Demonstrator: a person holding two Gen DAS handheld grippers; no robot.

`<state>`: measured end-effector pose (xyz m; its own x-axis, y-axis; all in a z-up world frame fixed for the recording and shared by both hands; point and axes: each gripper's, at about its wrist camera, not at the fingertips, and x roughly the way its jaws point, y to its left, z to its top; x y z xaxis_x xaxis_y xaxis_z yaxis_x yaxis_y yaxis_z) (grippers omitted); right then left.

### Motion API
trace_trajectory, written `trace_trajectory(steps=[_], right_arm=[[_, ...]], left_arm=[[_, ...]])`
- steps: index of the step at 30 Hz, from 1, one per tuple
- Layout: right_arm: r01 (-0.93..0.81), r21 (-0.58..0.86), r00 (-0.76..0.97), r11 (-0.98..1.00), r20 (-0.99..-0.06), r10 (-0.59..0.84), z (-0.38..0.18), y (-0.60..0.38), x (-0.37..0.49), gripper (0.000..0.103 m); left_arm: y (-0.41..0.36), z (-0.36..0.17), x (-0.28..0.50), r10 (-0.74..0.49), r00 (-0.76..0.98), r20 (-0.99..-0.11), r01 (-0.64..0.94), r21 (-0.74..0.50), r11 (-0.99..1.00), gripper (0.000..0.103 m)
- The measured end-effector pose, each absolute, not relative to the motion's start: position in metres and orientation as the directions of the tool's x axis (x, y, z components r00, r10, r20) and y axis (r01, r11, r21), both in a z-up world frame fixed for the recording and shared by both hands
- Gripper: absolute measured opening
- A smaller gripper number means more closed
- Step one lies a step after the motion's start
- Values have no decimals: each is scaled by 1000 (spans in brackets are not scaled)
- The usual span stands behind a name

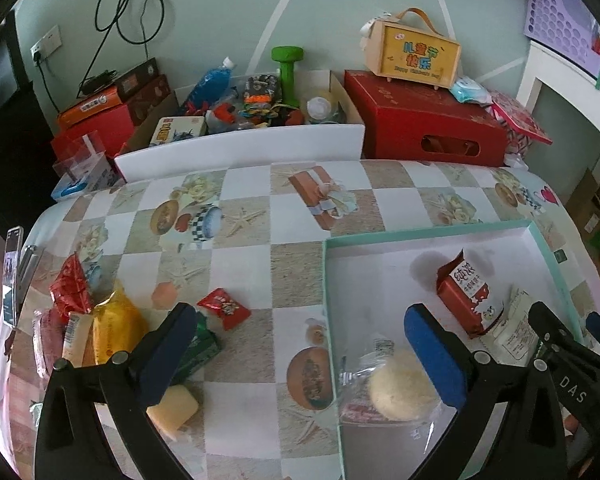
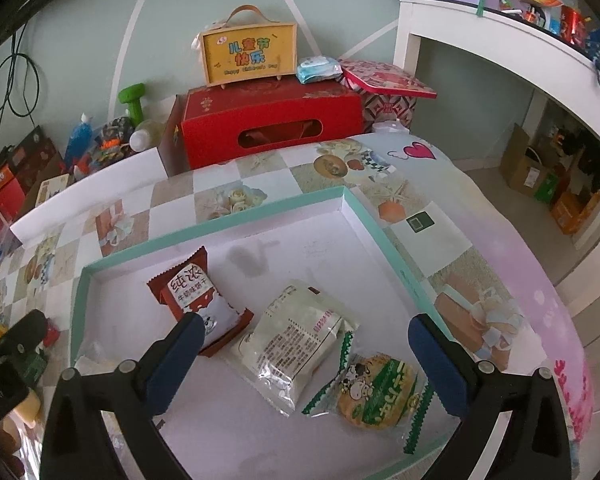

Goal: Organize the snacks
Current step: 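Move both tools back over the snack pile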

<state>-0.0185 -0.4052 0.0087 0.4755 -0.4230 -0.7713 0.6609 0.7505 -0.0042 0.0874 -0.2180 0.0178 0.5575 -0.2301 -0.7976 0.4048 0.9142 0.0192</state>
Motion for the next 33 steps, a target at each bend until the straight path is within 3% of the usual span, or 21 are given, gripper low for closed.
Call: trace_trajectory(steps=[9, 15, 33], right_arm=[[638, -13, 471, 770, -784, -404, 17, -387, -16, 103], [564, 8, 526, 826, -774, -352, 27, -354, -7, 103], [290, -7, 613, 957, -767, -191, 26, -245, 24, 103]], left_arm=[[-190, 22, 84, -224, 542, -810, 384, 2, 923, 103], [-165, 14, 74, -160, 539, -827, 371, 62, 927, 103], [-27, 19, 73, -71, 552, -831, 73, -37, 997, 103]])
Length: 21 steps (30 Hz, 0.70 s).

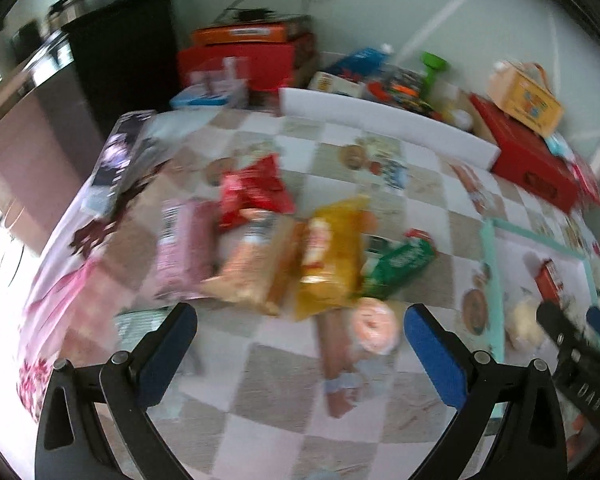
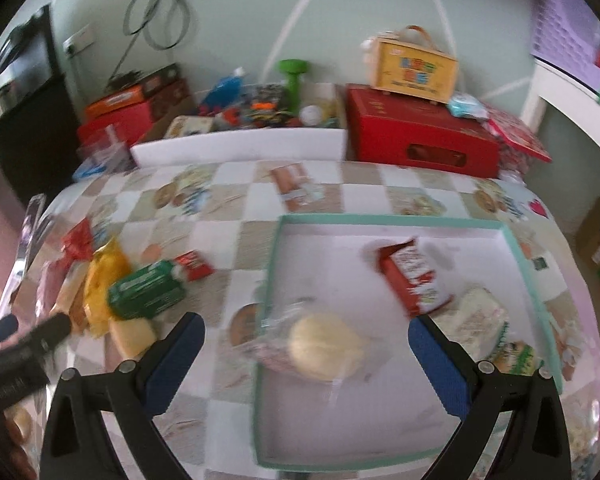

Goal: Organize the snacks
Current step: 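Move both tools back over the snack pile, then grasp the green-white pouch with the left tool while the right tool grasps the pudding cup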

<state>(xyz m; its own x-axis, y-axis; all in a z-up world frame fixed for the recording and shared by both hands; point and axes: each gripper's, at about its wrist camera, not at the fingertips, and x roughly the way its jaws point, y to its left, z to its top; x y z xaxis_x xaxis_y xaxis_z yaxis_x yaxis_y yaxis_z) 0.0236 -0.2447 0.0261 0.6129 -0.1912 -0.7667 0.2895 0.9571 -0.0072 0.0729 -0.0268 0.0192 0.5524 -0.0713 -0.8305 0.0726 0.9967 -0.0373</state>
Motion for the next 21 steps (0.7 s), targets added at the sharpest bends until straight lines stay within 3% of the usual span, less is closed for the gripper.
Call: trace_trajectory(steps=[12, 21], right_arm=[[116, 49, 613, 992, -789, -33, 4, -181, 38, 103], [19, 18, 613, 1000, -790, 2, -17, -148, 52, 103]], left_arm=[[80, 2, 76, -18, 508, -861, -199, -138, 970, 103], [99, -15, 80, -32, 464, -885, -243, -162, 956, 103]])
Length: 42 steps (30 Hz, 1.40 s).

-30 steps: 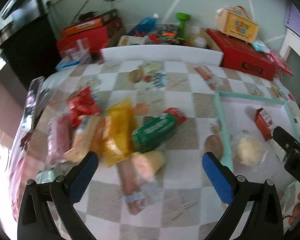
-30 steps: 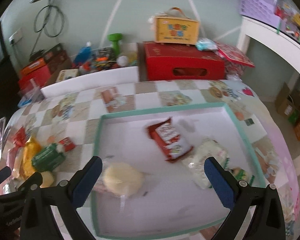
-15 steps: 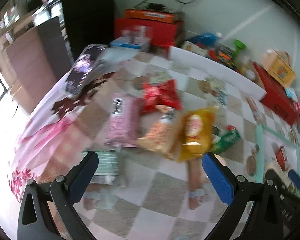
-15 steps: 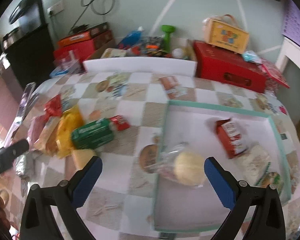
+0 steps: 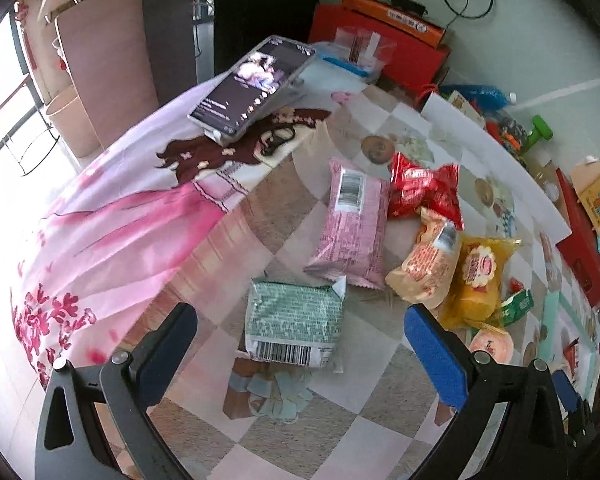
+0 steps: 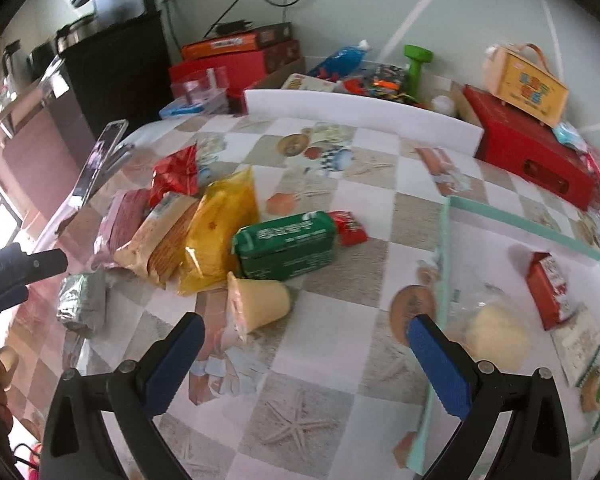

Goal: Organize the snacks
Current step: 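Grasp the green-white pouch with the left tool while the right tool grasps the pudding cup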

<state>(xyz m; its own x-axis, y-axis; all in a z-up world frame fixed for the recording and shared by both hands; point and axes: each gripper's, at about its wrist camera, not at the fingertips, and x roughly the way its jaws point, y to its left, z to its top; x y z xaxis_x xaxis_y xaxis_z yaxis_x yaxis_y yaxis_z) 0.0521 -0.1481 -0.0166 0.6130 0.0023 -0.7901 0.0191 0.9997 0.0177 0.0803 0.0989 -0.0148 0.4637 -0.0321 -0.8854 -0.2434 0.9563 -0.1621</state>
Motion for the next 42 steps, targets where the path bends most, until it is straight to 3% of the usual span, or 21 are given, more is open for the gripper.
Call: trace_trajectory(steps=[21, 27, 29, 31, 32, 35, 42], right_arm=[[-67, -5, 554, 998, -832, 33, -66, -123, 74, 97], [-69, -13, 573, 998, -819, 29, -65, -122, 75, 90], [-57, -10, 582, 998, -812, 25, -63, -124, 75, 81], [-49, -8, 589, 999, -808, 22, -62, -125, 76, 71], [-46, -8, 593, 999, -805, 20, -61, -126, 76, 61], [-55, -7, 595, 998, -803, 27, -59, -126, 75, 47], [-61, -5, 594, 998, -804, 32, -58, -126, 75, 46]], left_arm=[[92, -74, 106, 15, 308, -951, -243, -63, 968, 103], [75, -80, 113, 46, 313, -948, -212, -23, 977, 103], [72, -79, 115, 40, 318, -947, -204, -27, 979, 102], [68, -78, 116, 37, 324, -945, -199, -30, 980, 96], [67, -76, 115, 44, 331, -943, -196, -23, 980, 87], [65, -64, 109, 49, 349, -936, -192, -20, 981, 67], [69, -56, 108, 23, 361, -932, -204, -55, 977, 62]])
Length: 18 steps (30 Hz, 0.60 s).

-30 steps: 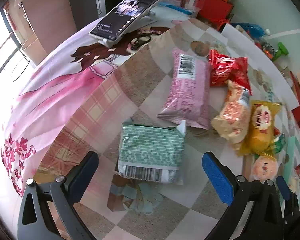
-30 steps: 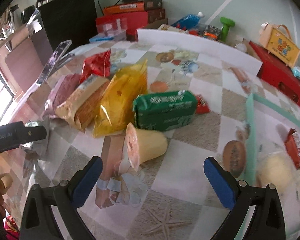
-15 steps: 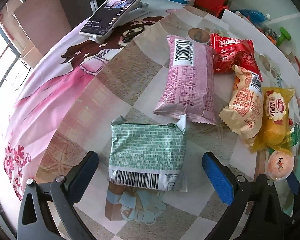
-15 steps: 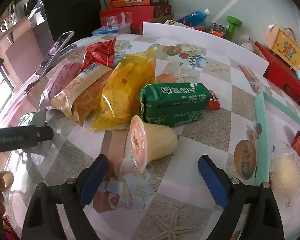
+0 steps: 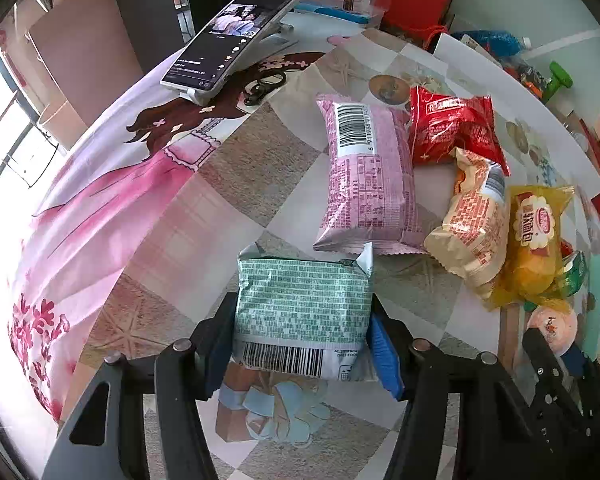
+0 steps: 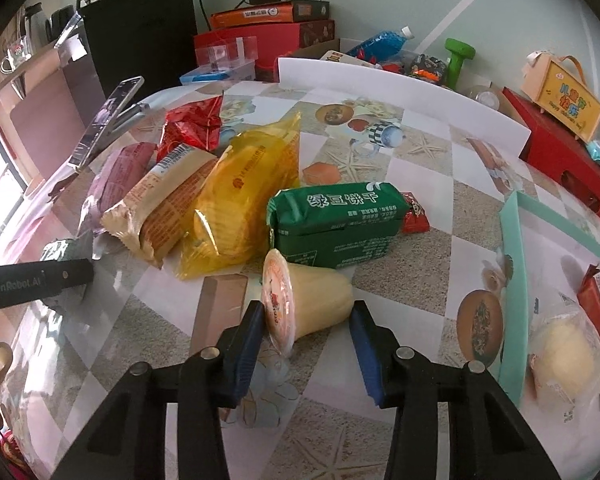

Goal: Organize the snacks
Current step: 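Grasp the green-white pouch with the left tool while the right tool grasps the pudding cup, then carry the green-white pouch with the left tool while the right tool carries the pudding cup to the tray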

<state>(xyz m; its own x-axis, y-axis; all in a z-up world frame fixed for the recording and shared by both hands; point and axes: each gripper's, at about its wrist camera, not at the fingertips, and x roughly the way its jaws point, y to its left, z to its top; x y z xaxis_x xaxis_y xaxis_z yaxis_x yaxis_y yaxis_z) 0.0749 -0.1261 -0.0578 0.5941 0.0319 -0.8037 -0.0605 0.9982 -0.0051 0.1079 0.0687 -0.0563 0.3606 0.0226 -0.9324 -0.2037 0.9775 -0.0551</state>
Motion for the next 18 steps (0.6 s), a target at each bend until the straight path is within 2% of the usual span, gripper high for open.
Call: trace_trajectory(steps=[11, 18], right_arm=[[-57, 1, 595, 998, -803, 35, -49, -129, 73, 45], [-61, 4, 632, 998, -774, 42, -33, -130, 67, 40]], left_arm=[[88, -49, 102, -30, 399, -917, -221, -128, 967, 60], [98, -28, 92, -54, 451, -891, -230, -175, 957, 59]])
